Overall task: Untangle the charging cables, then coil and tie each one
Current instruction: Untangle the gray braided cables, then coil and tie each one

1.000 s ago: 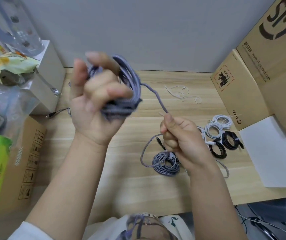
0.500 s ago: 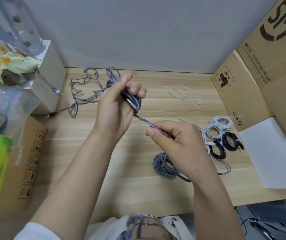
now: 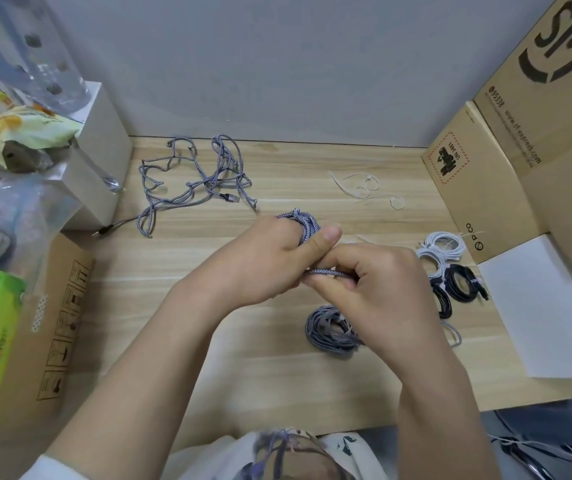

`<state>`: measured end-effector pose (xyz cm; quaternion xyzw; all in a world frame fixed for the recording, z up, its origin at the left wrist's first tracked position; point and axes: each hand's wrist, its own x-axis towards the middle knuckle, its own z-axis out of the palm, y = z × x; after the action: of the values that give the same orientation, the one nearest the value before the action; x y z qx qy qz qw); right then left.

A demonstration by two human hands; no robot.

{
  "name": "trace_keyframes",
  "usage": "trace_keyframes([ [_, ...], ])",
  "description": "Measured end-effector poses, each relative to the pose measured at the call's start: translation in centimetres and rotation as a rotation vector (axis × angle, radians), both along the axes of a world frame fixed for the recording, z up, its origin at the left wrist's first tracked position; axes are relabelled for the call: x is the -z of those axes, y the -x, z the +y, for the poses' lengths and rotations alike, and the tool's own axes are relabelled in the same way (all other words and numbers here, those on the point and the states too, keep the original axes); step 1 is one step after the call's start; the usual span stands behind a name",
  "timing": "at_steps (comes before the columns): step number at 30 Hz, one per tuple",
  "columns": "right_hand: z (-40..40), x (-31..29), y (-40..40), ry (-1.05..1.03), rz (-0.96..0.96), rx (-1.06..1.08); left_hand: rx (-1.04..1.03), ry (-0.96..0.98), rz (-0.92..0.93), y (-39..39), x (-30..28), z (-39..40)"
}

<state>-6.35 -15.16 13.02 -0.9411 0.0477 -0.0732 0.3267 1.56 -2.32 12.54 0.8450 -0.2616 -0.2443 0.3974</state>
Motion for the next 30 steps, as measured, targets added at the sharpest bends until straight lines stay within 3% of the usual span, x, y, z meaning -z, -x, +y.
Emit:
trace_keyframes([
  [3,-0.9,0.3,0.0,0.069,-0.041,0.198,0.077,-0.029,-0.01,-0.2,-0.1,0.5],
  [5,-1.5,0.2,-0.1,-0.033,-0.085,0.345,0.087,-0.063,-0.075,-0.5,0.1,1.0],
  [7,-1.8,0.0,-0.2,-0.314,-0.102,0.447,0.029,-0.067,-0.157,-0.6,0.4,1.3],
  [11,-1.5,-0.5,-0.4,-1.172,0.096,0.379,-0.126,-0.007,-0.346,-1.0,1.0,1.3],
  [13,-1.6,-0.6,-0.5,-1.369,0.197,0.304,-0.216,0.018,-0.381,-1.3,1.3,1.5],
  [15,-1.7,-0.6,-0.5,-1.359,0.193,0.276,-0.275,0.057,-0.364,-1.5,1.5,2.0],
  [17,-1.5,-0.5,-0.4,-1.199,0.043,0.294,-0.242,0.05,-0.323,-1.7,1.6,2.2],
  [20,-0.8,-0.3,-0.4,-0.868,-0.249,0.339,-0.006,0.099,0.136,-1.4,1.7,2.4],
  [23,-0.4,0.0,-0.4,-0.753,-0.426,0.284,0.285,0.168,0.531,-1.4,1.9,3.2],
  [27,-0.5,0.4,-0.7,-0.707,-0.448,0.243,0.607,0.434,0.88,-1.5,1.8,4.0],
  [30,-0.3,0.9,-1.3,-0.723,-0.355,0.165,0.762,0.707,1.001,-1.3,2.1,3.5],
])
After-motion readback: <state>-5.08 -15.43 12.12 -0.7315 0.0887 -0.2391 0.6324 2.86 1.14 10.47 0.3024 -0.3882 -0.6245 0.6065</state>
